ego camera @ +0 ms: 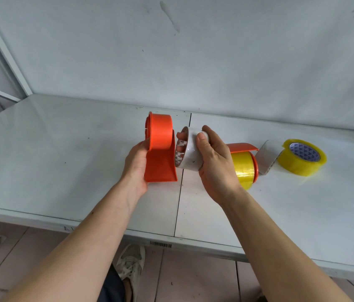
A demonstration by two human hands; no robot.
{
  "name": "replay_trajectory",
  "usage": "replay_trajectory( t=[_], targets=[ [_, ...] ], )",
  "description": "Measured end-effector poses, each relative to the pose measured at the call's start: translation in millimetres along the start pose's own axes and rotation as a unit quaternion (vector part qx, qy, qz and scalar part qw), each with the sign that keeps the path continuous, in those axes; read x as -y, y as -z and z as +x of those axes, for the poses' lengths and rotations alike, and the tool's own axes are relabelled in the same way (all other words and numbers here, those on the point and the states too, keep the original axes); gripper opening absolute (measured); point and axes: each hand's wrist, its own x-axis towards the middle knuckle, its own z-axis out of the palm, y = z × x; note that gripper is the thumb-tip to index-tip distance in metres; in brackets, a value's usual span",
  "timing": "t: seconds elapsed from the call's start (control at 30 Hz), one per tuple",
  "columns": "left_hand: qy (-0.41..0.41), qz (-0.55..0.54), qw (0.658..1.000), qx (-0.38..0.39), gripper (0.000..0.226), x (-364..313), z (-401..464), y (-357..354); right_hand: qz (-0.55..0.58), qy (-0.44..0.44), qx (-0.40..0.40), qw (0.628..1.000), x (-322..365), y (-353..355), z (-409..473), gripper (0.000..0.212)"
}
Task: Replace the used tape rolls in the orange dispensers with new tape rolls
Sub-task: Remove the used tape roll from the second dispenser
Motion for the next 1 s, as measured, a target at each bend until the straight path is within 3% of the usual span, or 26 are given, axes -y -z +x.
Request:
replay_trajectory(
  t=[0.1,0.27,0.37,0.57,0.73,0.9,1.0],
  targets=[
    [-0.007,-0.008,1.0,0.019,0.008,-6,-17,-5,-0.017,0.005,-0.007,1.0,7,11,-14,0.053],
    [-0.017,-0.034,0.998,0.042,0.015,-19,-50,-17,-0.015,0.013,-0.051,0.998,30,41,-44,0.058],
    [-0.018,-0.028,0.998,0.055,0.015,-19,-70,-29,-0.032,0.047,-0.09,0.994,47,65,-62,0.041],
    [-0.028,-0.014,0.995,0.097,0.011,-28,-104,-65,-0.096,0.07,-0.173,0.978,58,114,-79,0.043],
    [-0.036,-0.006,0.989,0.144,0.013,-39,-121,-100,-0.322,0.07,-0.256,0.909,46,157,-80,0.041],
    [-0.035,0.011,0.988,0.151,0.011,-40,-123,-138,-0.49,0.038,-0.231,0.839,12,180,-69,0.04],
    [-0.025,0.026,0.984,0.174,0.026,-37,-118,-152,-0.53,0.04,-0.208,0.821,3,187,-63,0.041]
  ],
)
